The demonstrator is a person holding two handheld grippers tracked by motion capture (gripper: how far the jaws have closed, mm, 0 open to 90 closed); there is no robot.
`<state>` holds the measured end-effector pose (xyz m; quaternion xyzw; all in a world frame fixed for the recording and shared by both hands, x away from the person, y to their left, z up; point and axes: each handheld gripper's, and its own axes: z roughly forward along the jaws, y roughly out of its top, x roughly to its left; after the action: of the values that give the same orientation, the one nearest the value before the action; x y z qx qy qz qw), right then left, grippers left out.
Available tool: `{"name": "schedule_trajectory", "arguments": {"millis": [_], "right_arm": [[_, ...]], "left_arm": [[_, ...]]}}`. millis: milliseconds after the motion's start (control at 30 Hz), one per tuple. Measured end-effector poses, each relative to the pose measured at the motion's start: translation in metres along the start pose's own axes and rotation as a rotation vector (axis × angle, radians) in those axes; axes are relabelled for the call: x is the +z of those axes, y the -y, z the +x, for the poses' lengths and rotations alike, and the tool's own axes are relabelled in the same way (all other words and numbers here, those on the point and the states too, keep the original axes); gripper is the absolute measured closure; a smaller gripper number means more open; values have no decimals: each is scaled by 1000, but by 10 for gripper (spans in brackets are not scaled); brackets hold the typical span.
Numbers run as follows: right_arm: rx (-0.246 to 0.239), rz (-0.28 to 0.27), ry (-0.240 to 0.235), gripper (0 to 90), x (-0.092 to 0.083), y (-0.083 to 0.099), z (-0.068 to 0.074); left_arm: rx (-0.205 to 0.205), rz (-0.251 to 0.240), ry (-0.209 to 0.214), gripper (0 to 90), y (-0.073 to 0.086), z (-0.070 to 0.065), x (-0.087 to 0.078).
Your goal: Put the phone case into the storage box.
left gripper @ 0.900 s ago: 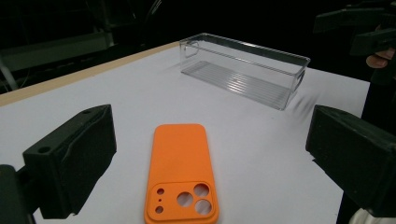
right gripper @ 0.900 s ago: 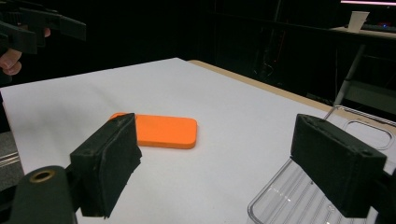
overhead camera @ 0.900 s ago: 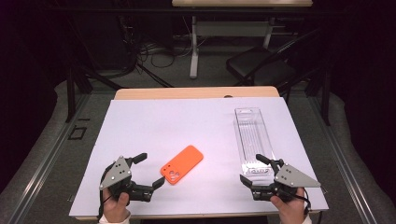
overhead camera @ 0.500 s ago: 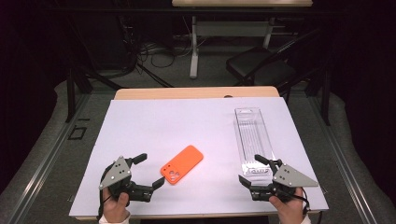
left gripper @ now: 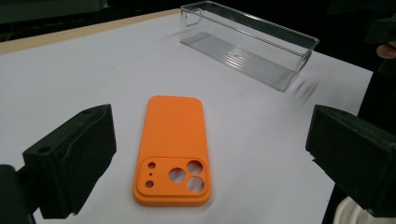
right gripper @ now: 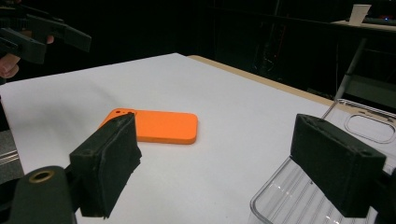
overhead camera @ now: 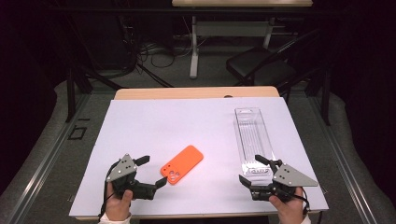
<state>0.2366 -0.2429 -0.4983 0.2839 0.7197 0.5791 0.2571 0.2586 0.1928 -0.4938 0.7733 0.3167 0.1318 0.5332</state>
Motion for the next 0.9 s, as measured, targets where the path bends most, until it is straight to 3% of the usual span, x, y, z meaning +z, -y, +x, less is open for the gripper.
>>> {"name": "schedule_trajectory", "arguments": {"millis": [167, 400, 633, 733, 900], "right_arm": [[5, 5, 0, 145, 0, 0, -1], [17, 14, -3, 145, 1, 2, -3], [14, 20, -5, 145, 2, 3, -3], [18, 23, -6, 145, 2, 3, -3], [15, 23, -7, 145, 2, 3, -3]], "left_arm": [[-28, 20, -12, 17, 0, 2, 4], [-89, 89, -28, 14, 2, 6, 12], [-97, 111, -58, 4, 1, 4, 18], [-67, 120, -54, 4, 1, 3, 18], [-77, 120, -50, 4, 2, 3, 18]]}}
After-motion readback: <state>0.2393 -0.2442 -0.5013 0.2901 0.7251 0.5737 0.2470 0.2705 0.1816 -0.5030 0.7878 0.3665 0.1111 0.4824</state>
